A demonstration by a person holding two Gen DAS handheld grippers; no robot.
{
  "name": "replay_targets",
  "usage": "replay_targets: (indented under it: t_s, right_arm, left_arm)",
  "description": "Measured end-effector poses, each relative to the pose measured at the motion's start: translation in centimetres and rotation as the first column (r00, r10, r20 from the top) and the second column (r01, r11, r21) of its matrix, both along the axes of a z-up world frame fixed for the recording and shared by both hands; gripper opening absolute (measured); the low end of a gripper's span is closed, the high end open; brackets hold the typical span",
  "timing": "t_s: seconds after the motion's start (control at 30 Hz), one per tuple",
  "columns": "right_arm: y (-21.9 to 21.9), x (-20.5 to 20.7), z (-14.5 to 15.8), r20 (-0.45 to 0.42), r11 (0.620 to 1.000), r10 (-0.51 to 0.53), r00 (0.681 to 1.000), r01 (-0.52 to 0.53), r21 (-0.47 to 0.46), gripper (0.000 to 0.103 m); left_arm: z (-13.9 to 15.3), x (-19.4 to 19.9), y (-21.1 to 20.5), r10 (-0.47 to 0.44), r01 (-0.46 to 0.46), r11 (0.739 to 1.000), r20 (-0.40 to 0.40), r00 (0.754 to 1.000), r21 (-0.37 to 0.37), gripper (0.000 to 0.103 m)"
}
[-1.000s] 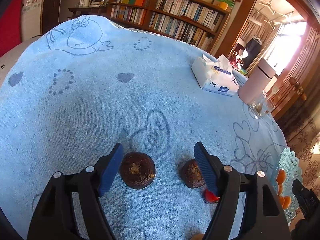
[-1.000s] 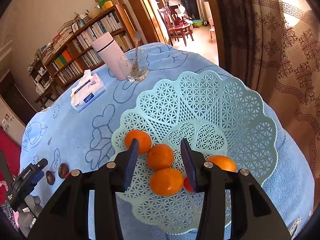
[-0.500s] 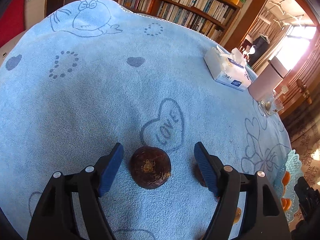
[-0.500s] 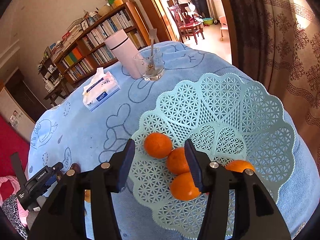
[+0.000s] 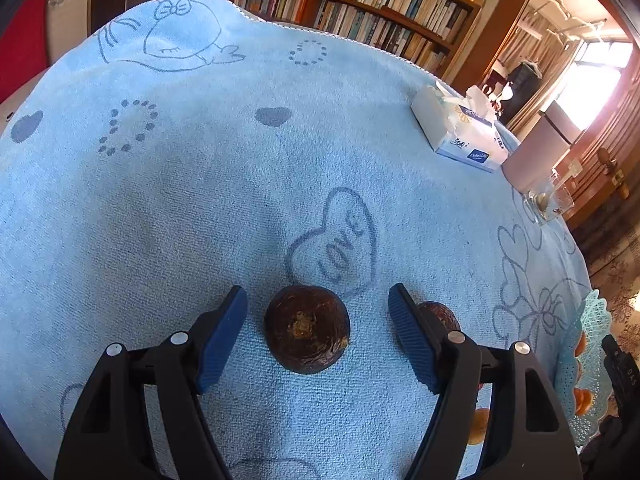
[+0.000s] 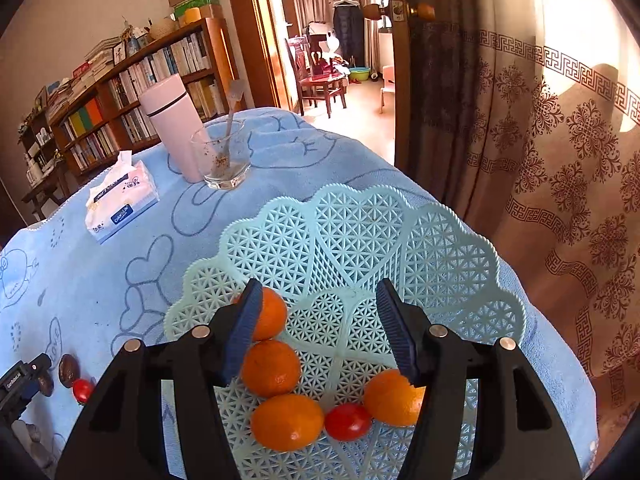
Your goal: Organize fruits
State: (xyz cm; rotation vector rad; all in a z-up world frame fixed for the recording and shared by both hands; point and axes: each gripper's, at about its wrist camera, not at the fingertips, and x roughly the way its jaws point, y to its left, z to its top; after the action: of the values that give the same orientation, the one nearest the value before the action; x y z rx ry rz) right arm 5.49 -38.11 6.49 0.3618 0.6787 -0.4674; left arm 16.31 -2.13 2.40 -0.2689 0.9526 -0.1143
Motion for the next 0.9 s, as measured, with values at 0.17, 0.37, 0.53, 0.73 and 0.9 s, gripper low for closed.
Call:
replay_targets:
  t_s: [0.17,0.37,0.53,0.73,0.9]
  right_arm:
    - [2.8,0.0,1.4,0.058,0.992,0.122,0.991,-0.123,0.006,0.061]
    - [7.3,1.6,1.4,0.04,0.961,0.275,0.961,-0.276,0.032,0.061]
    - [10.9,3.1,0.7,0.004,0.921,0.389,0.921,-0.389,0.029,0.062]
    - [14.1,4.3,-0.1,-0.029,0.877,0.48,0.877,-0.48,0.019,0.062]
    - [15.7,5.2,-0.9,-0.049,0.847,0.532,0.846,-0.53,0.04,0.062]
  left_arm:
    - [-0.1,0.0,0.1,0.002,-0.002,1.0,0.002,1.0,0.005,0.073]
    - [-0.3,-0.3,-0.6,-0.019,0.018,0.997,0.008,1.0,0.069,0.073]
    - [-0.5,-0.4,-1.4,-0.03,0.026,0.987,0.024,0.999,0.156,0.064]
    - [0.3,-0.4,0.4,0.009,-0.013,0.995,0.041,0.999,0.101,0.038]
    - [2.1,-1.0,1.6,0.034,-0.04,0.997,0.088,0.996,0.062,0.038]
